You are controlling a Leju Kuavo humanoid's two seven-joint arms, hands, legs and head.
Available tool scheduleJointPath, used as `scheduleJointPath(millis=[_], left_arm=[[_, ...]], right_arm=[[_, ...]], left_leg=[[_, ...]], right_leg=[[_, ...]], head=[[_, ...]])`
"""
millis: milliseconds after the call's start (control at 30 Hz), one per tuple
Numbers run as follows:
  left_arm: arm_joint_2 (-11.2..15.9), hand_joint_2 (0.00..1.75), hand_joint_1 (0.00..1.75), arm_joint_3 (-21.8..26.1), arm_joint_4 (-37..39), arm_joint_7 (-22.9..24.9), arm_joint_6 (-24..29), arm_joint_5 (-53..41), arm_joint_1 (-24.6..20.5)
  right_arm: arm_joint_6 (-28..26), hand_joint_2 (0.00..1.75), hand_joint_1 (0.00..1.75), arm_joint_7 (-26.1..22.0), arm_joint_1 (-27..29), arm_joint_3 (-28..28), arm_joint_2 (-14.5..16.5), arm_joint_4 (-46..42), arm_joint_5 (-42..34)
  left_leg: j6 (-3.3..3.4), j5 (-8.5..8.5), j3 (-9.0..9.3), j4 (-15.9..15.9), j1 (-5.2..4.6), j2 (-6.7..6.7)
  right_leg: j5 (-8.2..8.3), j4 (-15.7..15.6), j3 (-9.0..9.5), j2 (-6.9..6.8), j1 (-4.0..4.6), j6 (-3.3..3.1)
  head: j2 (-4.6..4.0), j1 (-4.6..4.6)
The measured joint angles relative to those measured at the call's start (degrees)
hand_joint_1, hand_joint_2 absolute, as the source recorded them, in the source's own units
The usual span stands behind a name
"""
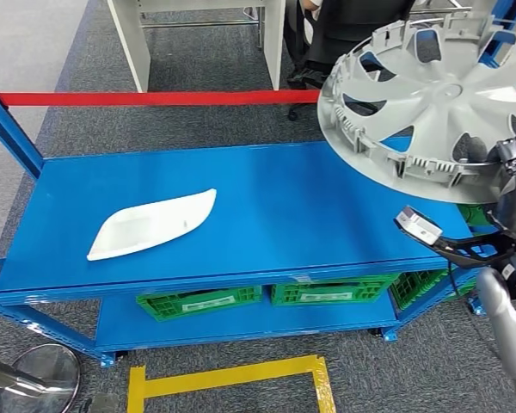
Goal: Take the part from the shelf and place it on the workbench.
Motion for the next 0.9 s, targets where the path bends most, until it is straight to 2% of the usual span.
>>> scheduleJointPath(millis=[300, 667, 767, 833, 900], left_arm=[[0.03, 1.75, 0.00, -0.27, 0.06, 0.00, -0.01, 0.00, 0.15], [0.46, 1.75, 0.00, -0.28, 0.06, -0.27, 0.09, 0.30, 0.50], [0.70, 1.75, 0.00, -0.28, 0.06, 0.16, 0.31, 0.37, 0.67], [0.78, 1.75, 0.00, -0.28, 0.07, 0.75, 0.54, 0.36, 0.74], [0.77, 1.75, 0.00, -0.28, 0.07, 1.10, 0.80, 0.36, 0.73]], right_arm=[[0.01, 1.75, 1.75, 0.07, -0.01, 0.77, 1.77, -0.35, -0.39], [1.43, 1.75, 1.75, -1.47, -1.57, 1.88, 1.98, -0.33, -6.02], [3.13, 1.75, 1.75, -2.16, -3.07, 2.61, 1.40, -0.33, -8.45], [3.87, 1.75, 1.75, -2.47, -4.18, 3.07, 0.90, -0.31, -9.27], [4.39, 1.75, 1.75, -2.69, -5.18, 3.51, 0.32, -0.23, -9.44]], left_leg=[[0.00, 0.00, -0.02, 0.00, -0.01, 0.00], [0.06, -0.02, -0.14, 0.26, -0.15, 0.01], [0.29, 0.03, -0.30, 0.43, -0.36, 0.01], [0.74, 0.54, -0.01, -0.50, -0.16, 0.10], [1.26, 1.21, 0.45, -1.62, 0.18, 0.25]], right_leg=[[0.00, 0.00, -0.01, 0.00, 0.00, 0.00], [0.08, -0.08, -0.09, -0.01, -0.14, 0.11], [0.28, -0.25, -0.14, -0.06, -0.32, 0.40], [0.14, -0.23, -0.36, -0.09, -0.29, 0.66], [-1.43, 2.49, -2.05, -0.16, -0.31, 0.86]], head=[[0.00, 0.00], [0.00, -0.02], [0.00, -0.03], [0.00, 0.01], [0.00, 0.15]])
